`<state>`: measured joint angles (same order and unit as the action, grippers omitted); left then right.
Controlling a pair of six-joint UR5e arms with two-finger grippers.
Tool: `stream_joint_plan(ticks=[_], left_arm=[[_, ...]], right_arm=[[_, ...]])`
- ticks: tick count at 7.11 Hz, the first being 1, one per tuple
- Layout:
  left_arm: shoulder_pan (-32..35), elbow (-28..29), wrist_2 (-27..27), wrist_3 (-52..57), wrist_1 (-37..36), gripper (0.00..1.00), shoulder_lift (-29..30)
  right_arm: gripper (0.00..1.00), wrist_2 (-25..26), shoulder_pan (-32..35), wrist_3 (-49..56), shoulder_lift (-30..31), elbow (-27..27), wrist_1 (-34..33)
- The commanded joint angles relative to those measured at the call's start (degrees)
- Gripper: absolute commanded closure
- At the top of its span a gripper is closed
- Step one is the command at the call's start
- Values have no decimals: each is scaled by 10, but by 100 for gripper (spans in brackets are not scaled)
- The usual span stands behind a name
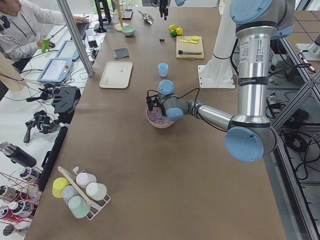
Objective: Put ice and cherries in cup
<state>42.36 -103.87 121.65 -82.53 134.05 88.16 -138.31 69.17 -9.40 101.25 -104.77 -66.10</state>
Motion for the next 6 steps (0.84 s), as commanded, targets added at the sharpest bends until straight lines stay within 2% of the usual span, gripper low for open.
stream_joint_plan(ticks=[1, 5, 6], left_arm=[[4, -3, 1, 0, 0, 100, -3], [7, -16, 2, -1, 0, 100, -5], [12, -20, 2, -1, 0, 74, -6]], right_arm=[[0, 0, 0, 0, 0, 0, 1], [0, 0, 0, 0, 0, 0, 3], [0, 0, 0, 0, 0, 0, 3]])
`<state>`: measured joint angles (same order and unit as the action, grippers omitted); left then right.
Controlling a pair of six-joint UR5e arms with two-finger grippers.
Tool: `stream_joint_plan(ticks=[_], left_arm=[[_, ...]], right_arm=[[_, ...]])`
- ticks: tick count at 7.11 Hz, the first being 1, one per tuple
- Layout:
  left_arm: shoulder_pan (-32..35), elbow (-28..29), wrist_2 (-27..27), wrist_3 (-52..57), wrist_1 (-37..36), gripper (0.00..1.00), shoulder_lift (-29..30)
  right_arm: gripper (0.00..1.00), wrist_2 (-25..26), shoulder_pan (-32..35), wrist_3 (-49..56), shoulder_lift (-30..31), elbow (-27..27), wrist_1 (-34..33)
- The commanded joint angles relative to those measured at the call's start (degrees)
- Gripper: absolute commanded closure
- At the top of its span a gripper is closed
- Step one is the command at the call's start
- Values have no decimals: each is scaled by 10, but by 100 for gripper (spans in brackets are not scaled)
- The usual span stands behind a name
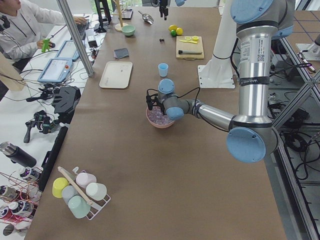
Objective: Put ice and cherries in cup
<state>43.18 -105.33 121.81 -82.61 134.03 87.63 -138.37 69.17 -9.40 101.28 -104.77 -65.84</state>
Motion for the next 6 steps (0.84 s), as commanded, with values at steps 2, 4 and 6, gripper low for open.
stream_joint_plan(ticks=[2, 4, 6], left_arm=[[20, -18, -4, 8, 1, 33, -2], [19, -13, -9, 25, 1, 31, -3], [12, 2, -24, 26, 0, 32, 2]], right_arm=[[0, 0, 0, 0, 1, 0, 0], [0, -1, -1, 0, 1, 0, 0], [0, -1, -1, 0, 1, 0, 0]])
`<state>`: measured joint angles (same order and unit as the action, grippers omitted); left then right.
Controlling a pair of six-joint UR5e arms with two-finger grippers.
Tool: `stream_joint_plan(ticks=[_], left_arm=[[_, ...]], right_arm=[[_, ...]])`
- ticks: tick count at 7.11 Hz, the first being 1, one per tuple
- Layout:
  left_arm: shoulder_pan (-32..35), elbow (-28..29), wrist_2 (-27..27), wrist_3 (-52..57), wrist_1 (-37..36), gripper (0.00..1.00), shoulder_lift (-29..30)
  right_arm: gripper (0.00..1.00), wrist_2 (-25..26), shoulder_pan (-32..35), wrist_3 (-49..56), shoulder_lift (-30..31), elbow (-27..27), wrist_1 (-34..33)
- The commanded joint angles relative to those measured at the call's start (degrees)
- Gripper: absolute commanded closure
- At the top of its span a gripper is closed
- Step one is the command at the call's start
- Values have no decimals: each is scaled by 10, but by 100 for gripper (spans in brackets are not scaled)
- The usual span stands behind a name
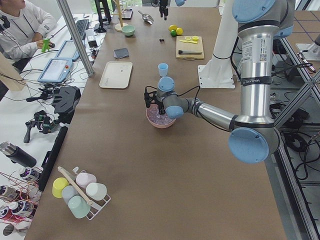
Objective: Put ice and cherries in cup
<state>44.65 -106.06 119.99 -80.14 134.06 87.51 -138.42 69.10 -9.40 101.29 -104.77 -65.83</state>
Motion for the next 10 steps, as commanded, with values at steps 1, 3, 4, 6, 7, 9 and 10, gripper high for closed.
stream_joint_plan(ticks=[1, 3, 4, 6, 7, 9, 10], left_arm=[[-4, 9, -7, 2, 0, 33, 3], [-13, 10, -15, 2, -1, 33, 6], [-14, 10, -16, 2, -1, 34, 6], [-14, 10, -16, 2, -1, 42, 7], [-14, 11, -16, 2, -1, 48, 7], [-14, 14, -16, 2, -1, 56, 8], [-14, 14, -18, 2, -1, 70, 7]], right_arm=[[0, 0, 0, 0, 0, 0, 0], [0, 0, -1, 0, 3, 1, 0], [0, 0, -1, 0, 3, 1, 0], [0, 0, -2, 0, 4, 1, 0], [0, 1, -2, 0, 4, 1, 0], [0, 0, -2, 0, 5, 1, 0], [0, 0, -3, 0, 5, 1, 0]])
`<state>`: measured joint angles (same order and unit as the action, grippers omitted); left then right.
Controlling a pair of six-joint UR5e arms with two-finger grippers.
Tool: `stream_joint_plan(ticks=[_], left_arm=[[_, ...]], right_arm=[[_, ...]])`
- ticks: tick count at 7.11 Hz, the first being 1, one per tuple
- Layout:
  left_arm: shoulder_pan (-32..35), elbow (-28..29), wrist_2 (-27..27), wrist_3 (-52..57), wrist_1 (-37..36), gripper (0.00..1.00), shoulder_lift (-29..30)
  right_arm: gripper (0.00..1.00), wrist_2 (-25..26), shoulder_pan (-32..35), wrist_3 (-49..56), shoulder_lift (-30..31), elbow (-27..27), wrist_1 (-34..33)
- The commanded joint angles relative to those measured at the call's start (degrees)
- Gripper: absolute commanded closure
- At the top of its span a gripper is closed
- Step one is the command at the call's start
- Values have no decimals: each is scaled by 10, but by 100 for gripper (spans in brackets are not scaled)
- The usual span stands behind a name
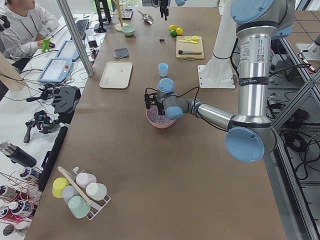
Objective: Put ice and cherries in cup
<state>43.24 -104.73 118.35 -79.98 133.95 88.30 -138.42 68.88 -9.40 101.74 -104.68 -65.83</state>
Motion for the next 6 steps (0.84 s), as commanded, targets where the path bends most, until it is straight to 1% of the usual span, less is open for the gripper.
stream_joint_plan(ticks=[1, 2, 3, 4, 5, 6], left_arm=[[0, 0, -1, 0, 0, 93, -1], [1, -1, -1, 0, 0, 100, -1], [5, -6, -1, 0, 0, 100, -1], [12, -25, 5, 1, 0, 100, -3], [19, -68, 14, 0, -3, 100, -8], [43, -96, 43, 0, -26, 100, 0]], right_arm=[[0, 0, -1, 0, 1, 0, 0], [0, 0, 0, 0, 1, 0, 0], [0, 0, 0, 0, 1, 0, 1], [0, 0, 0, 0, 1, -1, 0], [0, -1, 0, -1, 0, -3, 1], [0, 1, -1, -16, -6, -11, 0]])
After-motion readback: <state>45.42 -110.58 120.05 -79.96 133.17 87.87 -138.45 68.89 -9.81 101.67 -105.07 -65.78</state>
